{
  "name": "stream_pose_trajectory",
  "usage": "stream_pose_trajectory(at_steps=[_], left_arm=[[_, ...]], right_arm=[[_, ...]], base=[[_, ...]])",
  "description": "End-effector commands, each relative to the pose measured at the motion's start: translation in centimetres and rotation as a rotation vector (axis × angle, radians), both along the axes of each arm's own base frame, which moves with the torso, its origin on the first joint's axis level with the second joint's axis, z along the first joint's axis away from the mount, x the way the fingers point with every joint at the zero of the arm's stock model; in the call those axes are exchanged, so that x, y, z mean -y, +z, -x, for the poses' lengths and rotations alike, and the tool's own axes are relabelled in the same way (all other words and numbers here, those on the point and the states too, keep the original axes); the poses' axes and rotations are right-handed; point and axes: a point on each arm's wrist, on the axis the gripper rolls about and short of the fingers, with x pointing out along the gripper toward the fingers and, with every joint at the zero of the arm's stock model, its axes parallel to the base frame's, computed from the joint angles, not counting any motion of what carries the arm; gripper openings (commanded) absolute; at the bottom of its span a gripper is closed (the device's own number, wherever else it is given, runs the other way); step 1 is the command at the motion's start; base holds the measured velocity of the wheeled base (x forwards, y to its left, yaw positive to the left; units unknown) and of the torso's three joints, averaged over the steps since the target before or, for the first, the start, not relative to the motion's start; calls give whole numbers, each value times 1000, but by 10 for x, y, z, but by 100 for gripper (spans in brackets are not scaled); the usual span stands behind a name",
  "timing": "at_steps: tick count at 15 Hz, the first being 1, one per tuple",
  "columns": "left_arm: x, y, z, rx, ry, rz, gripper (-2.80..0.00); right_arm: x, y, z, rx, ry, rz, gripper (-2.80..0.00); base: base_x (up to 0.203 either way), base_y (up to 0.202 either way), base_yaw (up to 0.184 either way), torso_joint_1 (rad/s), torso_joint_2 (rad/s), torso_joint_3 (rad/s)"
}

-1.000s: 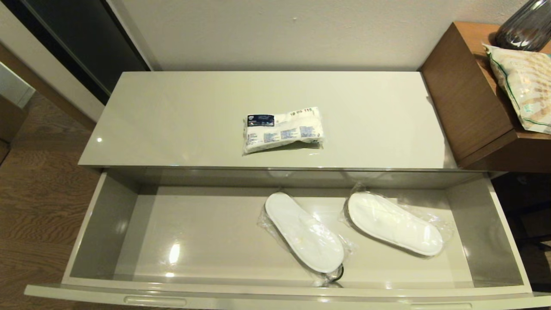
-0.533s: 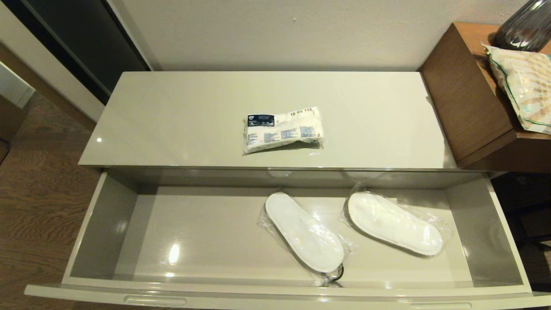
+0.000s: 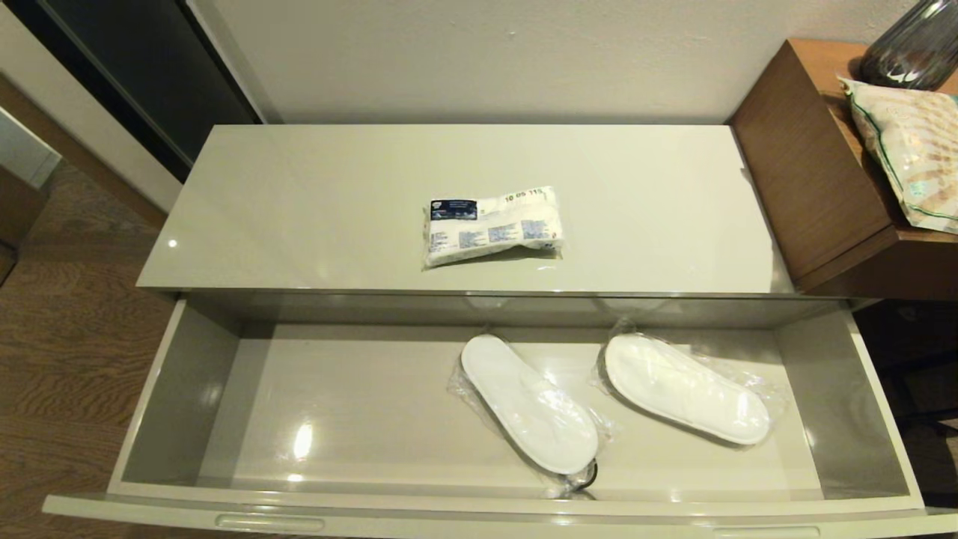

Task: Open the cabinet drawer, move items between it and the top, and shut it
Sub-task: Take out the disposable slippers from the drawer

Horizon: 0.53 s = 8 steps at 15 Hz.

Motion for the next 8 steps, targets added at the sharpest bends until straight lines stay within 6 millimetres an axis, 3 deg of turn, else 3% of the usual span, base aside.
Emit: stream_pose_trajectory(at_steps=[1, 8], left_arm=[[0, -2, 0, -22, -13, -46, -280], [0, -1, -1, -6, -6, 12, -280]], right_arm=[[0, 0, 0, 1, 1, 0, -280], [0, 0, 0, 1, 1, 0, -280]], base=[[0, 0, 0, 0, 0, 0], [0, 0, 0, 0, 0, 0]])
